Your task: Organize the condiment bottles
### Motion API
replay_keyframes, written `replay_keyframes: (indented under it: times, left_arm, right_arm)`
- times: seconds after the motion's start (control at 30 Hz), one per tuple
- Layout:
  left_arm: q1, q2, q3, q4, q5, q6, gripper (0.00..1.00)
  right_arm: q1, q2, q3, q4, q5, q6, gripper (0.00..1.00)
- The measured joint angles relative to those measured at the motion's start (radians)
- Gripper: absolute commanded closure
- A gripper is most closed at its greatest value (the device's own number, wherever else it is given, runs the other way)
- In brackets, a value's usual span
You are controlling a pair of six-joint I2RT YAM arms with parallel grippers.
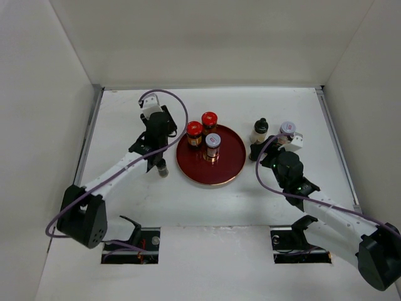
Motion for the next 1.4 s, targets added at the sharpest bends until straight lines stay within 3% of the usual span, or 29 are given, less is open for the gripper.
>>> replay_keyframes:
  times: [0.2, 0.53, 1.1, 1.2, 1.4]
  left_arm:
    - [-0.130, -0.129, -0.004, -0.013, -0.019, 0.014, 0.65]
    - [-0.268, -0.086, -0.073, -0.088, -0.036, -0.003, 0.65]
    - [-0.300, 0.074, -0.115, -0.016, -0.032, -0.019, 0.64]
    - [-0.299, 0.084, -0.119, 0.008, -0.035, -0.018, 0.57]
    - [-0.300, 0.085, -0.139, 0.034, -0.060, -0.017, 0.30]
  right_arm:
    - [0.001, 0.001, 0.000, 0.000, 0.000, 0.000, 0.15]
    - [0.006, 0.000, 0.000, 0.000, -0.001, 0.000, 0.15]
    - [0.006, -0.001, 0.000, 0.000, -0.004, 0.000, 0.15]
    - [0.006, 0.000, 0.000, 0.000, -0.006, 0.000, 0.15]
    - [0.006, 0.000, 0.000, 0.000, -0.006, 0.000, 0.15]
